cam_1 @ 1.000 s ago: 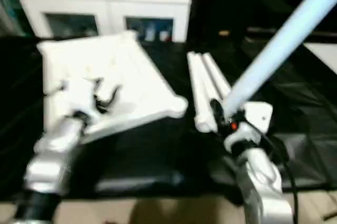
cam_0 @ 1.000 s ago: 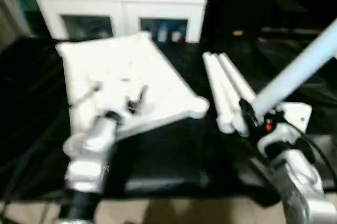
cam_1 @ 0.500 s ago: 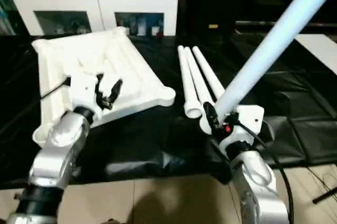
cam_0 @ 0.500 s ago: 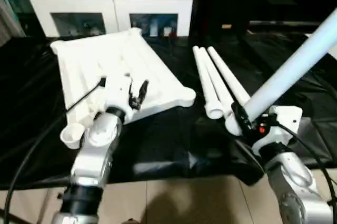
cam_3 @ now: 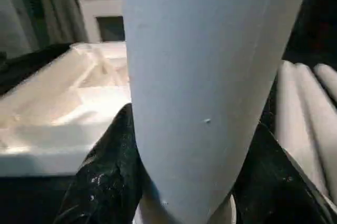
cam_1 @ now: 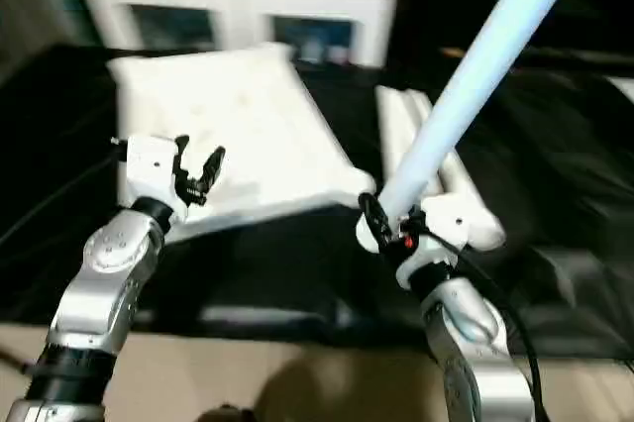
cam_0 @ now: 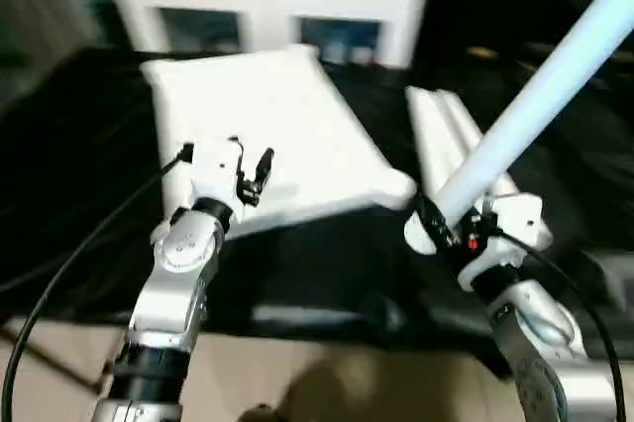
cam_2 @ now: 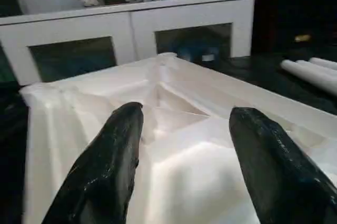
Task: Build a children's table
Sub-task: Insert table leg to table base
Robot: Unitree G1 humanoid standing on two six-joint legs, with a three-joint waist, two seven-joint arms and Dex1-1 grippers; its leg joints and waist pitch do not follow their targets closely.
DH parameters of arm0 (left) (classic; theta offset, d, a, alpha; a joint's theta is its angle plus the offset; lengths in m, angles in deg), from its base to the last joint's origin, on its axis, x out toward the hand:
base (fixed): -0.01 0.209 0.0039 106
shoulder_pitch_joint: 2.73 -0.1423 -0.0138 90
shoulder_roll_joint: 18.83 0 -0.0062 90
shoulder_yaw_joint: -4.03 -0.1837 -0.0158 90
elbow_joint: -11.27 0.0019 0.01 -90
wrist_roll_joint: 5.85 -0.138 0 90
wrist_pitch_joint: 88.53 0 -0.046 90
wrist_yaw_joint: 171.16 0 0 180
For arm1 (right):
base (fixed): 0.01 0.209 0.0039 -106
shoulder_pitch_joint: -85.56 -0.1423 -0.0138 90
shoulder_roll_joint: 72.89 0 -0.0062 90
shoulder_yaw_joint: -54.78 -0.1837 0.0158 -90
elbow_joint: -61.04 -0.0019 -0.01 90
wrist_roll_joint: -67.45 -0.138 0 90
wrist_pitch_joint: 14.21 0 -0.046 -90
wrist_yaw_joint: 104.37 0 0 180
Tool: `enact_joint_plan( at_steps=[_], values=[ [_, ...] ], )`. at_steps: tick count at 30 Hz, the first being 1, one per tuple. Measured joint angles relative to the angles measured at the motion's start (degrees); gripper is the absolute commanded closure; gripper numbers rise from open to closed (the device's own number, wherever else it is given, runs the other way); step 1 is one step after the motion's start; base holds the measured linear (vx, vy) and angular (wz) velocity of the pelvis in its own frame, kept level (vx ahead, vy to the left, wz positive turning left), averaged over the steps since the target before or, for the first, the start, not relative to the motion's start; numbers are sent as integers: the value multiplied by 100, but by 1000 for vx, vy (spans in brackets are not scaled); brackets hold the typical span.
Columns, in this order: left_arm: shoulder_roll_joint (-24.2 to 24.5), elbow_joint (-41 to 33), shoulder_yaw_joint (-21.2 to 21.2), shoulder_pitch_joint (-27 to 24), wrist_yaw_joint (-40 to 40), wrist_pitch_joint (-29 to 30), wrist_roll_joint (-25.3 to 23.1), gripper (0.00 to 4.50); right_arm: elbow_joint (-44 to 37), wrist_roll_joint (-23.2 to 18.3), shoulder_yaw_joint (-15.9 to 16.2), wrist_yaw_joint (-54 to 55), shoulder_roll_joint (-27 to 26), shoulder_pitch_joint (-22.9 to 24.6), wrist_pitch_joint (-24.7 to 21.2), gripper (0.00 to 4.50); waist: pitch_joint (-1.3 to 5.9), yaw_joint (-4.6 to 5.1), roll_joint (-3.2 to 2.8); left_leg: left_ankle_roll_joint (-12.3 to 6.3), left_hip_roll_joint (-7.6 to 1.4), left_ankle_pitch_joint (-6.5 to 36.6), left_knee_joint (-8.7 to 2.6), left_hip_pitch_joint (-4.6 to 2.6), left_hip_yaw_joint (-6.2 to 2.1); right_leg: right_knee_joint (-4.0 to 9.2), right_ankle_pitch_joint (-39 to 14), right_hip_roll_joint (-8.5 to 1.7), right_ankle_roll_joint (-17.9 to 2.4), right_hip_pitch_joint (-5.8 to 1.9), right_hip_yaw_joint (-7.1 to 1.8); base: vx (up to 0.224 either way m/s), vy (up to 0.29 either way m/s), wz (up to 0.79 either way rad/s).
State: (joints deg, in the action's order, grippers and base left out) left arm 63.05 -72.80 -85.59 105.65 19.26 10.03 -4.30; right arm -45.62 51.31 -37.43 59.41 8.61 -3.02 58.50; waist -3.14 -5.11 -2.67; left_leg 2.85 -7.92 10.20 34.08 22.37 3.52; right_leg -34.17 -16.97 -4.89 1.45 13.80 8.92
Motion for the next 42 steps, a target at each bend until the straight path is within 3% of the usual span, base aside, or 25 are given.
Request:
enact_joint_plan(
  at_steps=[1, 2, 5, 7, 8, 9, 10, 11, 12, 13, 14, 15, 16, 17, 18, 19, 22, 24, 27, 30, 34, 37, 42],
  values=[
    [10, 0, 27, -3, 0, 0, 0, 153, -1, -23, 27, -53, -1, -18, 0, 262, 3, 27, 4, -4, 13, 2, -4, -58, 41, -8, -49, 42, -13, -28, -148, 102, 54, 4],
    [11, 0, 48, -3, -2, 0, 0, 153, -3, -27, 46, -73, -1, -22, 0, 262, 7, 54, 11, -18, 32, 9, -5, -82, 53, -13, -66, 61, -13, -30, -229, 116, 56, -11],
    [14, 0, 95, -9, -7, 2, -1, 153, -2, -18, 55, -122, 45, -16, 0, 262, 31, 221, 27, -85, 97, 10, -32, -136, 49, 1, -99, 61, 40, -50, -346, 118, 35, -14],
    [-57, -2, 50, 3, -4, 3, 0, 153, -2, 11, 47, -152, 194, 20, -1, 262, 66, 267, 26, -212, 98, 37, -17, -67, 83, 64, -86, 60, 116, -81, -345, 134, 7, -8],
    [-139, -3, -65, 17, 1, 3, 4, 153, -1, 53, 36, -157, 247, 46, -2, 262, 83, 280, 43, -358, 107, 119, 69, 27, 119, 118, -102, 55, 156, -86, -305, 162, 10, 18],
    [-188, -3, -148, 58, 4, 7, 8, 153, -5, 75, 4, -155, 280, 69, 0, 262, 130, 324, -22, -698, 98, 185, 244, 192, 131, 178, -106, 24, 193, -117, -148, 162, 10, 18],
    [-193, -13, -188, 73, 7, 6, 35, 153, 28, 81, -15, -146, 230, 75, -18, 262, 146, 327, -53, -723, 81, 232, 252, 189, 77, 190, -139, 23, 271, -187, -31, 182, 23, 38],
    [-122, -16, -112, 35, 3, 11, 55, 153, 42, 76, 13, -138, 160, 10, -28, 262, 148, 350, -24, -488, 101, 270, 233, 124, 54, -51, -188, 27, 383, -60, -79, 159, -7, 11],
    [-47, 9, 17, -28, -3, 30, 75, 153, 61, 73, 170, -145, 42, -103, -35, 262, 152, 402, -11, -434, 138, 290, 255, 80, 12, -527, -223, 11, 419, 175, -222, 159, -7, 11],
    [7, 49, 169, -37, -8, 84, 106, 153, 40, 68, 262, -156, 19, -97, -23, 262, 159, 427, -5, -454, 210, 321, 259, 16, -81, -854, -238, 39, 403, 458, -396, 96, -21, -10],
    [-30, 46, 224, -17, -3, 88, 139, 153, 39, 79, 243, -151, 73, -83, -20, 262, 164, 409, 14, -452, 256, 336, 253, -19, -93, -870, -219, 66, 425, 641, -500, -69, -1, 3],
    [-100, 39, 231, 9, 2, 88, 213, 153, 39, 83, 185, -147, 141, -74, -18, 262, 174, 387, 66, -373, 319, 323, 255, -49, -50, -720, -119, 52, 423, 819, -586, -69, -1, 3],
    [-185, 10, 229, 20, 25, 96, 291, 153, 38, 83, 112, -147, 180, -72, -14, 262, 188, 346, 195, -336, 420, 333, 269, -63, 26, -398, 98, 18, 371, 922, -741, -201, -23, 13],
    [-306, -15, 206, -13, 67, 134, 357, 153, 39, 80, 14, -153, 282, -44, -4, 262, 168, 343, 335, -319, 490, 359, 334, -40, 137, -383, 366, -46, 197, 975, -901, -101, -22, 28],
    [-395, -15, 102, -46, 117, 159, 403, 153, 50, 78, -60, -154, 346, -21, -5, 262, 168, 276, 311, -340, 481, 368, 337, -20, 176, -387, 366, -41, 192, 962, -954, -101, -22, 28],
    [-444, -15, 7, -98, 203, 188, 498, 153, 48, 58, -134, -167, 426, -24, -7, 262, 164, 230, 305, -343, 445, 370, 302, -17, 210, -376, 396, -31, 176, 960, -939, 0, 0, 0],
    [-421, -39, 8, -235, 430, 294, 785, 136, -11, -73, -188, -331, 536, -33, -57, 263, 153, 210, 296, -242, 322, 324, 289, -30, 256, -227, 486, -18, 98, 896, -813, -53, -13, 5],
    [-332, -140, 24, -357, 801, 569, 1103, 126, -62, -183, -197, -494, 688, -119, -167, 263, 120, 221, 322, -225, 237, 302, 293, -55, 353, -166, 537, -20, 34, 841, -782, -76, 16, 4],
    [-191, -248, -43, -383, 1143, 778, 1227, 94, -64, -260, -280, -585, 755, -209, -277, 263, 45, 227, 406, -220, 172, 297, 283, -135, 481, -130, 507, -39, 81, 791, -790, -109, 6, 13],
    [71, -245, -324, -372, 1658, 839, 1205, 78, -22, -426, -388, -692, 914, -415, -405, 263, 27, 271, 427, -220, 167, 296, 248, -123, 488, -31, 489, -39, 110, 773, -783, -85, 31, -2],
    [544, 169, -1011, 244, 2807, 873, 1101, 41, 476, -503, -470, -1084, 1356, -834, -466, 263, -49, 347, 611, -219, 167, 296, 229, -114, 497, 36, 489, -42, 110, 769, -777, -50, 21, -3],
    [693, 659, -1328, 659, 3386, 872, 959, 17, 729, -591, -514, -1406, 1559, -951, -502, 263, -54, 374, 621, -219, 166, 296, 215, -101, 494, 112, 489, -55, 110, 740, -745, -50, 22, -7],
    [647, 1542, -1550, 1410, 3683, 844, 638, 7, 905, -616, -499, -1631, 1623, -969, -589, 263, -76, 444, 652, -219, 166, 295, 217, -47, 523, 122, 491, -152, 105, 790, -640, 0, 0, 0]
  ],
)
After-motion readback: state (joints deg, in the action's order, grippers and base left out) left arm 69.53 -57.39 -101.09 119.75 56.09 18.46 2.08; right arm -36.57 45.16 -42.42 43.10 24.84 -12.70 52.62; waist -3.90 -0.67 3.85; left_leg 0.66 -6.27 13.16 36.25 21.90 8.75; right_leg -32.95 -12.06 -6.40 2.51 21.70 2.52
